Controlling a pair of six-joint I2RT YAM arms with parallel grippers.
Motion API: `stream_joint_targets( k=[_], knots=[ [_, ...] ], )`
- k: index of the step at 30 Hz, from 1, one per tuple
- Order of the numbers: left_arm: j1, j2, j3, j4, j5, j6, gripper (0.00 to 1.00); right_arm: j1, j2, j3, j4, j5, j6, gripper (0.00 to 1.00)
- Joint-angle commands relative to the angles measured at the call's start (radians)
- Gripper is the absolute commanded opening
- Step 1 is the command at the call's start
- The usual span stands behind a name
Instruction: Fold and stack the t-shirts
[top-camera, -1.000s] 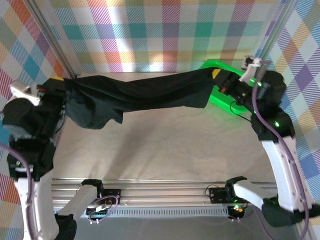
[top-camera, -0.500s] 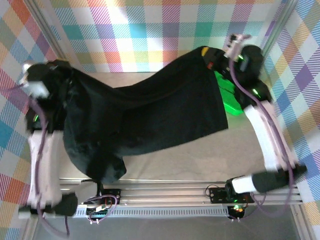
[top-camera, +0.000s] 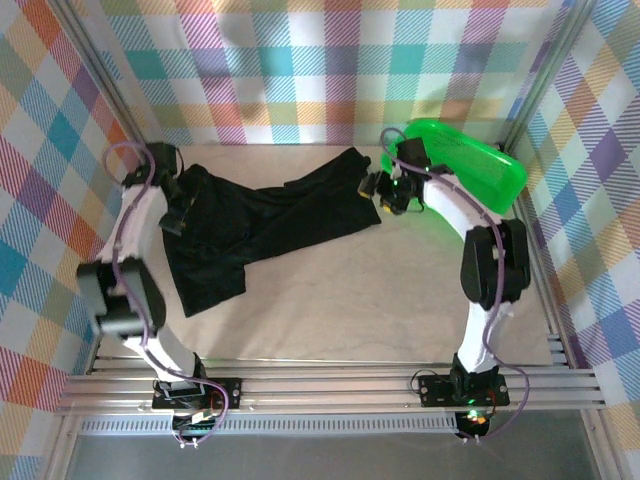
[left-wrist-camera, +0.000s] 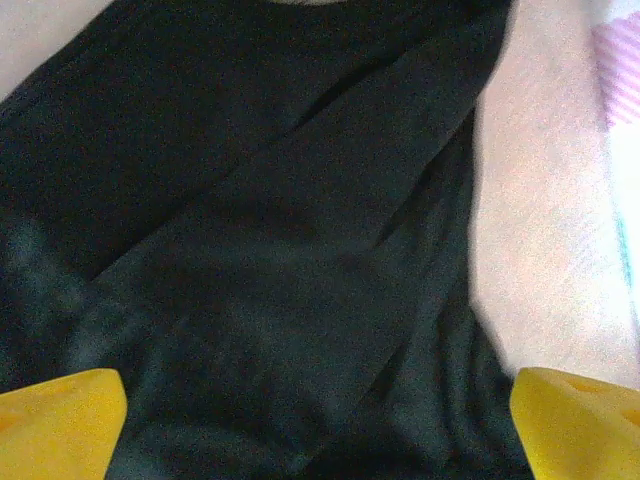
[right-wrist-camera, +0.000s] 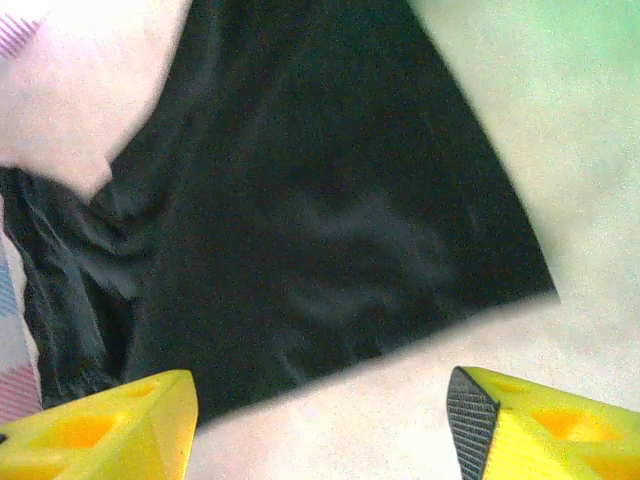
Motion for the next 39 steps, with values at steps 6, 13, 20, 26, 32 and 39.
stream_joint_targets(
  k=[6,13,20,26,32,39],
  knots=[
    [0.003,-0.323,-0.469,-0.041,0.064,-0.029,0.79,0.048,-0.079,-0.202,0.102,0.148,0.005,0.62],
    [0.003,-0.369,-0.492,-0.096,0.032,0.014,0.66,0.041,0.161,0.033,-0.020,0.292,-0.010,0.57],
    [0.003,-0.387,-0.470,-0.108,0.048,0.006,0.54,0.040,0.279,0.134,-0.107,0.325,0.043,0.51],
    [0.002,-0.403,-0.460,-0.144,0.032,0.012,0.53,0.039,0.319,0.163,-0.087,0.299,0.089,0.23],
    [0.003,-0.401,-0.436,-0.186,-0.016,0.030,0.50,0.042,0.148,0.077,-0.123,0.365,0.118,0.00],
    [0.003,-0.396,-0.417,-0.231,-0.083,0.050,0.52,0.020,-0.134,-0.209,-0.276,0.315,0.066,0.00]
  ],
)
